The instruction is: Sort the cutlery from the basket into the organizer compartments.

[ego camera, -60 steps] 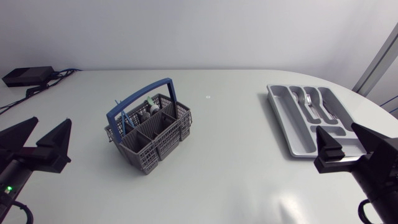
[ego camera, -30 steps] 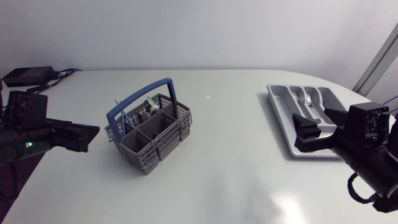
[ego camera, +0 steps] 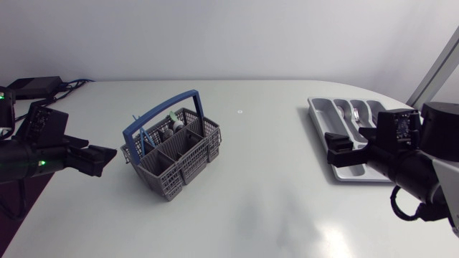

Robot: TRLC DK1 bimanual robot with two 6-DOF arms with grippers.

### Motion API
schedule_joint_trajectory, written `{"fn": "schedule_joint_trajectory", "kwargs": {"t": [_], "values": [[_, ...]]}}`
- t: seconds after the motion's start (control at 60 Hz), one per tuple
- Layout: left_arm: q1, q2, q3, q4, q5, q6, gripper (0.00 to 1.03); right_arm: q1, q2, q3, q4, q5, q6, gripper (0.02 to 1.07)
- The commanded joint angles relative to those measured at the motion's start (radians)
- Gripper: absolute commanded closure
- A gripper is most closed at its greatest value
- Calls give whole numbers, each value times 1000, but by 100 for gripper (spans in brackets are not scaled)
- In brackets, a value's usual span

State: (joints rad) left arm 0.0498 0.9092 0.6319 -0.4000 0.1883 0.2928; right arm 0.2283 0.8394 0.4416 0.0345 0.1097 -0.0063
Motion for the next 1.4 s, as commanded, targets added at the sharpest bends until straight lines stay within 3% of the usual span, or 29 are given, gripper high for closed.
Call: {"fn": "schedule_joint_trajectory", "kwargs": {"t": [0.0, 0.083, 0.233, 0.25, 0.4, 0.55, 0.633, 0.75, 1.0, 1.117, 1.317, 1.383], "values": [[39, 56, 45, 27, 17, 26, 12, 11, 73, 72, -54, 5, 35, 7], [67, 122, 66, 36, 39, 31, 22, 14, 142, 131, -110, -13, 34, 7], [173, 283, 109, 93, 158, 55, 46, -1, 274, 241, -234, -239, 9, 7], [185, 304, 115, 102, 188, 58, 53, -1, 302, 261, -240, -271, 9, 8], [229, 393, 134, 138, 255, 85, 83, 32, 438, 353, -240, -318, 20, 30], [255, 435, 134, 156, 301, 115, 99, 72, 578, 454, -186, -343, 71, 75], [266, 436, 126, 156, 338, 158, 100, 105, 672, 531, -168, -364, 108, 93], [274, 439, 109, 151, 378, 206, 100, 126, 790, 625, -166, -423, 147, 101], [263, 438, 31, 79, 504, 450, 100, 128, 1044, 829, -170, -495, 235, 101], [245, 454, 12, 39, 525, 562, 100, 151, 1139, 922, -168, -535, 273, 101], [240, 534, 15, 59, 525, 618, 100, 217, 1224, 1025, -180, -553, 289, 101], [269, 566, 38, 70, 524, 626, 100, 218, 1221, 1030, -186, -553, 289, 101]]}}
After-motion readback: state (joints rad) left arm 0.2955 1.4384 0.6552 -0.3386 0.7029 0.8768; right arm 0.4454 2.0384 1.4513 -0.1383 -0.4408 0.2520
